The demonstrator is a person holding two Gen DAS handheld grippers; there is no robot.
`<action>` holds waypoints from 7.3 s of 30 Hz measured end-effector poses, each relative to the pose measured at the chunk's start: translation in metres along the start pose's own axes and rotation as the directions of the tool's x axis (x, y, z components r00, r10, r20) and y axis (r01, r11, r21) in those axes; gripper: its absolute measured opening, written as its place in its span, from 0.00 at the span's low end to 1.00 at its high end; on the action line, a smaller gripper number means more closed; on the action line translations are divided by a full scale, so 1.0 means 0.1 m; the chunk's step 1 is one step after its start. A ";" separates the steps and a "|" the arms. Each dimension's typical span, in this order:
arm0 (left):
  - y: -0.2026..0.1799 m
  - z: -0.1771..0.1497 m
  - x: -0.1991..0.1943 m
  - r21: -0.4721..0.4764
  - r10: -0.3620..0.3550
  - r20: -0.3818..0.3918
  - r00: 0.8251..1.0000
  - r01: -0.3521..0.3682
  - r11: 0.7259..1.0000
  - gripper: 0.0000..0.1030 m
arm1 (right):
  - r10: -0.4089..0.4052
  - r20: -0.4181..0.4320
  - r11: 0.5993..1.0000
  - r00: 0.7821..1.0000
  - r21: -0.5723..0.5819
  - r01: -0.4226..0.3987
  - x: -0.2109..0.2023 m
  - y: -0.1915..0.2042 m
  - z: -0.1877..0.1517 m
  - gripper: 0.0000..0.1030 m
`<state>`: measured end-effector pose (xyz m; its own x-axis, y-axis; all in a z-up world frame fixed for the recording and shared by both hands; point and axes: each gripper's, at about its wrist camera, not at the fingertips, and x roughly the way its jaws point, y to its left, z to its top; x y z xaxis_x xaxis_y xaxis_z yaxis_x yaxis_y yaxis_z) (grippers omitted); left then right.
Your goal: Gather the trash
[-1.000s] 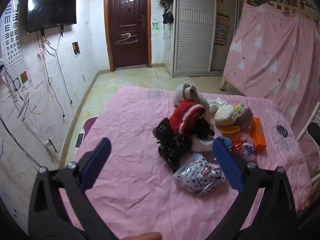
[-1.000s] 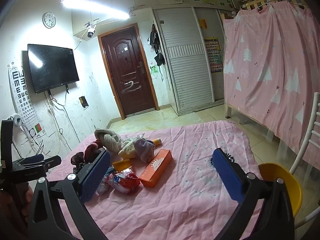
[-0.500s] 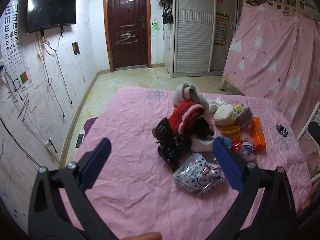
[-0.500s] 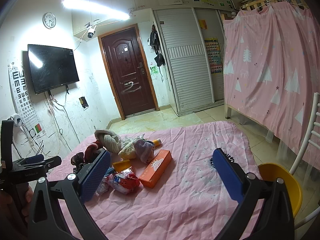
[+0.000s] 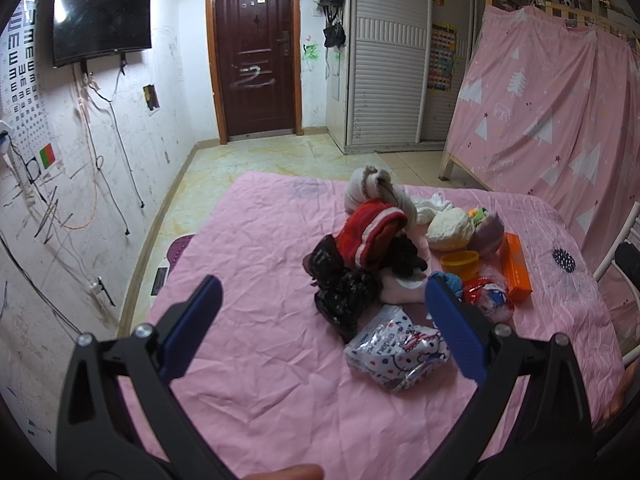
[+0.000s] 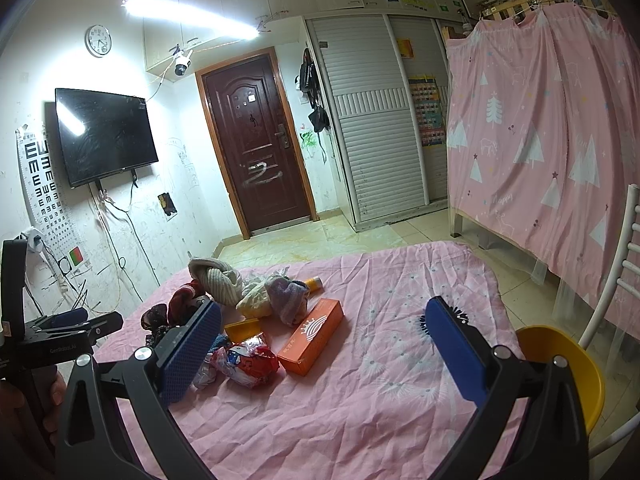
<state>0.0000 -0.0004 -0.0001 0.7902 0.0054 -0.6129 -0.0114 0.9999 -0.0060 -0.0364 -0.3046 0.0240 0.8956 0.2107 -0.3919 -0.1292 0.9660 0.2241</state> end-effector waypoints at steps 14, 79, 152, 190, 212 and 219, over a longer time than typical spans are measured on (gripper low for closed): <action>0.00 0.00 0.00 0.001 0.001 -0.001 1.000 -0.001 1.000 0.94 | 0.001 0.001 1.000 1.000 0.001 -0.001 0.00 -0.01 0.00 0.92; 0.32 0.09 0.91 -0.089 -0.025 -0.277 0.961 0.001 0.996 0.71 | 0.036 -0.378 0.997 0.925 -0.054 -0.061 1.20 0.06 -0.08 0.92; -3.54 0.49 0.08 0.227 -0.554 -0.399 0.730 0.665 0.712 0.65 | -0.218 -0.181 0.918 0.959 0.295 0.264 -0.22 -2.51 -0.06 0.22; -0.70 0.86 0.30 -0.029 -0.254 -0.159 0.954 0.252 0.967 0.65 | -0.049 -0.268 0.999 0.962 -0.009 0.049 0.97 -0.34 0.33 0.58; -0.17 0.63 0.99 -0.041 -0.159 -0.302 0.940 0.153 0.987 0.44 | 0.084 -0.372 0.995 0.924 -0.020 -0.098 1.63 0.35 0.16 0.67; 0.03 0.57 0.90 -0.092 -0.183 -0.281 0.942 0.164 0.982 0.20 | 0.098 -0.388 0.994 0.916 -0.011 -0.111 1.72 0.37 0.13 0.67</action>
<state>0.1064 0.0040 -0.0100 0.5739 -0.1815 -0.7986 0.0616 0.9819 -0.1789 0.1184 -0.2348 -0.0235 0.6427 0.3464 -0.6834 -0.2325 0.9381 0.2568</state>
